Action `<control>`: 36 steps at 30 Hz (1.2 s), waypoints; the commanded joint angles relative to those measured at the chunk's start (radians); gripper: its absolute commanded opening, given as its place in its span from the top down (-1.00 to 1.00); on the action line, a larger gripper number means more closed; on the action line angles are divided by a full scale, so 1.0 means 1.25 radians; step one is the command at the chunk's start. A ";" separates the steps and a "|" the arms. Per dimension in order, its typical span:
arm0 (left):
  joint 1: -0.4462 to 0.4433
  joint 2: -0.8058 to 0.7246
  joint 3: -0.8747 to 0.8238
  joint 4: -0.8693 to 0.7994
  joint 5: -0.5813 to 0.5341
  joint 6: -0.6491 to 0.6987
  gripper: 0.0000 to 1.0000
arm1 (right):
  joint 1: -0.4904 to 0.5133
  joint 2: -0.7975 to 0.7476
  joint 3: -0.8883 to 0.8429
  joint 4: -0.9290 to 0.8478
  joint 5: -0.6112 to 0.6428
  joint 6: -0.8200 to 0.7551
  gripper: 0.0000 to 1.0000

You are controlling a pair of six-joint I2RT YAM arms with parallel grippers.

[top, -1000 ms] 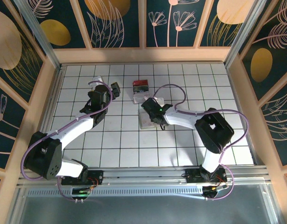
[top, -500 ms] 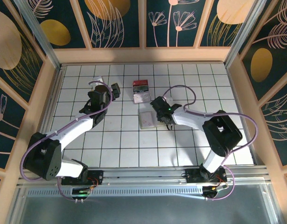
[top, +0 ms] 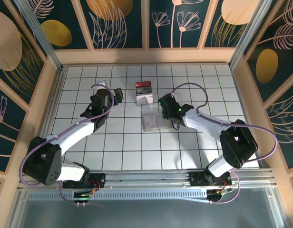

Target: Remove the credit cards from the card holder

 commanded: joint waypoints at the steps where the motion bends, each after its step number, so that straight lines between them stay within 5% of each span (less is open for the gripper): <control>1: 0.001 -0.001 -0.009 -0.018 -0.016 -0.025 -0.98 | 0.068 0.039 0.073 0.027 -0.055 -0.043 0.44; 8: 0.002 -0.015 -0.016 -0.022 -0.087 -0.075 -0.98 | 0.121 0.188 0.157 0.072 -0.204 -0.065 0.52; 24: 0.002 -0.013 -0.015 -0.044 -0.094 -0.081 -0.98 | 0.162 0.283 0.174 -0.014 -0.111 -0.063 0.06; 36: 0.001 -0.013 -0.020 -0.039 -0.073 -0.077 -0.98 | 0.162 0.283 0.145 -0.061 -0.020 -0.018 0.07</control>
